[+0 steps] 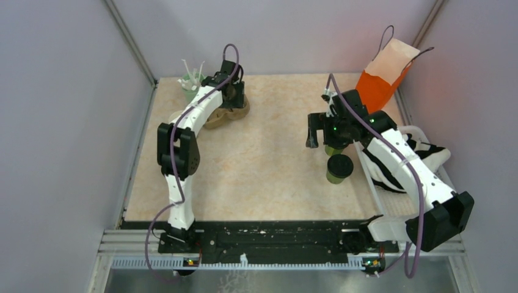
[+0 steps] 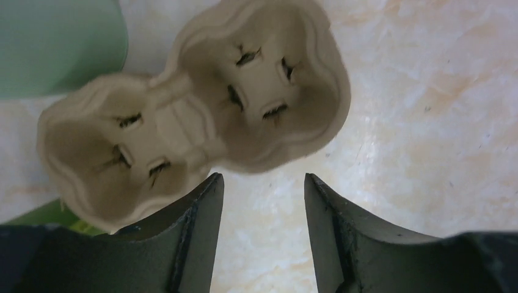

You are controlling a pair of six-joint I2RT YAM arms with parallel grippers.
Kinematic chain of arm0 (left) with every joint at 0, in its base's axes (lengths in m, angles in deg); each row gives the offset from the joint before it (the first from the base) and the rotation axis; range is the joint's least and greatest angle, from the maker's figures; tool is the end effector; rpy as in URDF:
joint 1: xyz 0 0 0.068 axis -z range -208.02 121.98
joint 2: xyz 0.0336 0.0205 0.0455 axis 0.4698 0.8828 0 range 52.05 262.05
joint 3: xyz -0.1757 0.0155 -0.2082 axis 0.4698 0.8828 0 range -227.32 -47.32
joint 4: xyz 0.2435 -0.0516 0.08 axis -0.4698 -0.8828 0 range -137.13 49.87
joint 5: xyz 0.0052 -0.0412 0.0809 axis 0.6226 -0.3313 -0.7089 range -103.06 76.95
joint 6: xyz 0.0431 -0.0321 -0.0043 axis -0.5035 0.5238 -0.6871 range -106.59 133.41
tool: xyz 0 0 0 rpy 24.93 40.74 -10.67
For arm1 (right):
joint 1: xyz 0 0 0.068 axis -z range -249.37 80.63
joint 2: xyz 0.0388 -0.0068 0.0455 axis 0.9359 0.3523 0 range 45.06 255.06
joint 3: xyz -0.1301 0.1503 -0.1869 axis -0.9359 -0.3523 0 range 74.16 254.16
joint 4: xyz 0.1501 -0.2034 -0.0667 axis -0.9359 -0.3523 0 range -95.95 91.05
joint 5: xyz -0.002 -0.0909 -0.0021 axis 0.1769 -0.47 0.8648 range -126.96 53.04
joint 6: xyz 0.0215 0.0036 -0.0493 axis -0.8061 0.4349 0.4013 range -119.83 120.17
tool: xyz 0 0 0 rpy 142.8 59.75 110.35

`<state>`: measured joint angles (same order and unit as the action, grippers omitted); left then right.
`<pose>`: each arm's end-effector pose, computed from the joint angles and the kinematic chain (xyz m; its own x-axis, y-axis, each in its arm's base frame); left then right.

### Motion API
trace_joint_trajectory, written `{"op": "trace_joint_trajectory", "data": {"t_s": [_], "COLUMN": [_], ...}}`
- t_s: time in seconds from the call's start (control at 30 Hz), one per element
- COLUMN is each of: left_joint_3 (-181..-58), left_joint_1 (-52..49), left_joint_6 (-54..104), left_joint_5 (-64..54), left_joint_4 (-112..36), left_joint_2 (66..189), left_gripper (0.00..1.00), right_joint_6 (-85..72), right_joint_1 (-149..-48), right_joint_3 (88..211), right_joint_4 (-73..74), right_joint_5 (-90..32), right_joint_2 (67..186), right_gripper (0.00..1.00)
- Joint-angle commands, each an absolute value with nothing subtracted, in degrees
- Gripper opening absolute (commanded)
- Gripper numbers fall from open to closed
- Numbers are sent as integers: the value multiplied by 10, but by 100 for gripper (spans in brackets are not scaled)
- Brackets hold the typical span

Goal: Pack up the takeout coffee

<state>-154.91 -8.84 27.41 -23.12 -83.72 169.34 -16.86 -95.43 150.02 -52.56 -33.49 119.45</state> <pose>0.4344 -0.1447 0.2785 -0.7891 0.0223 -0.6138 0.0350 0.9994 -0.0086 0.2322 0.1160 0.3476 -0.8163 -0.0736 -0.5729 -0.2434 0.9434 0.2255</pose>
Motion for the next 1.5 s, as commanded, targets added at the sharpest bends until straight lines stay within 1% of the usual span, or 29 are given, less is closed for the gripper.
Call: {"op": "trace_joint_trajectory", "data": {"t_s": [0.0,0.03,0.1,0.13,0.2,0.33,0.4,0.5,0.67,0.73,0.8,0.9,0.97,1.07,1.17,1.33,1.47], "left_joint_3": [-1647,-1663,-1697,-1716,-1737,-1737,-1738,-1737,-1737,-1738,-1737,-1736,-1735,-1735,-1735,-1736,-1738], "left_joint_1": [-90,-91,-91,-91,-90,-90,-91,-91,-90,-90,-90,-90,-90,-90,-90,-90,-90], "left_joint_6": [260,261,264,266,269,276,279,282,286,287,286,286,288,290,290,291,289], "left_joint_5": [-190,-177,-165,-161,-157,-156,-151,-146,-144,-142,-140,-138,-138,-135,-135,-136,-137], "left_joint_4": [-801,-796,-798,-806,-818,-814,-811,-810,-810,-811,-810,-811,-811,-810,-808,-811,-813], "left_joint_2": [1745,1757,1785,1800,1822,1837,1842,1849,1855,1855,1852,1847,1845,1843,1844,1842,1839], "left_gripper": [58,59,65,66,65,62,59,53,41,38,38,46,46,41,33,30,22], "right_joint_6": [-141,-136,-127,-123,-118,-110,-109,-109,-109,-109,-110,-109,-109,-107,-106,-106,-105], "right_joint_1": [-950,-950,-950,-950,-950,-949,-950,-949,-949,-949,-950,-950,-949,-950,-949,-950,-950], "right_joint_3": [1518,1523,1535,1536,1533,1532,1531,1526,1514,1513,1511,1509,1509,1509,1508,1506,1506], "right_joint_4": [-508,-511,-516,-515,-513,-513,-512,-510,-507,-507,-507,-506,-505,-505,-505,-504,-504], "right_joint_5": [-308,-313,-317,-316,-315,-318,-316,-314,-313,-310,-309,-307,-307,-305,-304,-301,-299], "right_joint_2": [1189,1196,1206,1209,1207,1207,1207,1202,1191,1190,1190,1189,1190,1191,1190,1191,1194], "right_gripper": [97,97,97,96,97,96,96,96,97,96,96,96,96,97,96,96,96]}}
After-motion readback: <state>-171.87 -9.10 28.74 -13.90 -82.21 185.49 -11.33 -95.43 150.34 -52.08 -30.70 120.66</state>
